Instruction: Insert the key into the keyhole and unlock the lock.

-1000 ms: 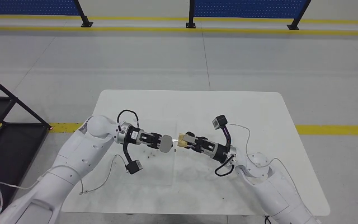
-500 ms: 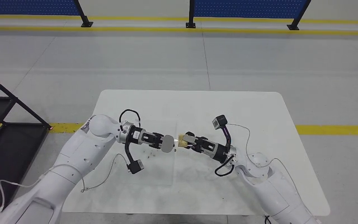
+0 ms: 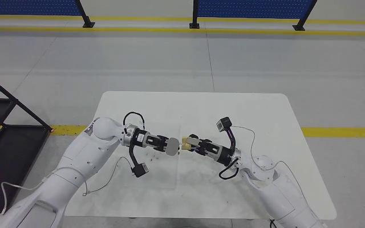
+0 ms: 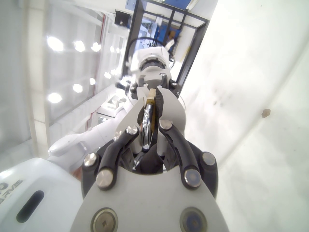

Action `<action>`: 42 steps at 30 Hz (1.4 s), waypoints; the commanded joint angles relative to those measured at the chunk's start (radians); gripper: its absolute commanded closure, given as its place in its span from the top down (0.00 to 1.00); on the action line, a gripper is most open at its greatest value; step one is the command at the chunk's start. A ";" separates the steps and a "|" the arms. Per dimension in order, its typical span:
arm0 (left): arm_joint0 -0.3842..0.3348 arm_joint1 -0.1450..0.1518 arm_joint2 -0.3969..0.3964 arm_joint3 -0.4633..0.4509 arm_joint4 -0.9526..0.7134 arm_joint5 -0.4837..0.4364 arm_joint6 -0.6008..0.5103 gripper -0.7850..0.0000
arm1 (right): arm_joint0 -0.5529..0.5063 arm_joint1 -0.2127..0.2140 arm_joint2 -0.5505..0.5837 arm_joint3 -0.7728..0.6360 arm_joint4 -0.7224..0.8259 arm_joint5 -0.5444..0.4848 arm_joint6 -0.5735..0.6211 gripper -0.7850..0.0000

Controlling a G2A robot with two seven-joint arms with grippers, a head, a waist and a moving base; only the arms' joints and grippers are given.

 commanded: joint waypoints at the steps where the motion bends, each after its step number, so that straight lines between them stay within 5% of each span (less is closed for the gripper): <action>1: 0.000 0.000 -0.001 0.000 -0.001 0.002 -0.002 0.00 | 0.000 0.000 0.000 0.000 0.000 0.000 0.000 0.00; 3: 0.001 0.001 -0.003 -0.002 -0.001 0.001 -0.001 0.09 | 0.000 0.000 0.000 0.000 0.000 0.000 0.000 0.00; 4: 0.002 0.001 -0.004 -0.002 -0.001 0.000 0.000 0.37 | 0.000 0.000 0.000 0.000 0.000 0.000 0.000 0.00; 5: 0.002 0.002 -0.005 -0.003 -0.001 0.000 0.000 0.84 | 0.000 0.000 0.000 0.000 0.000 0.000 0.000 0.00; 6: 0.003 0.002 -0.006 -0.003 -0.001 -0.001 0.001 1.00 | 0.000 0.000 0.000 0.000 0.000 0.000 0.000 0.00; 20: 0.023 0.020 -0.056 -0.033 -0.045 -0.017 0.016 1.00 | 0.000 0.000 0.000 0.000 0.000 0.000 0.000 0.00; 25: 0.054 0.026 -0.084 -0.012 -0.210 -0.184 0.031 1.00 | 0.000 0.000 0.000 0.000 0.000 0.000 0.000 0.00; 34: 0.059 0.025 -0.082 -0.013 -0.225 -0.197 0.026 1.00 | 0.000 0.000 0.000 0.000 0.000 0.000 0.000 0.00; 42: 0.031 0.024 -0.101 -0.028 -0.482 -0.732 -0.103 1.00 | 0.000 0.000 0.000 0.000 0.000 0.000 0.000 0.00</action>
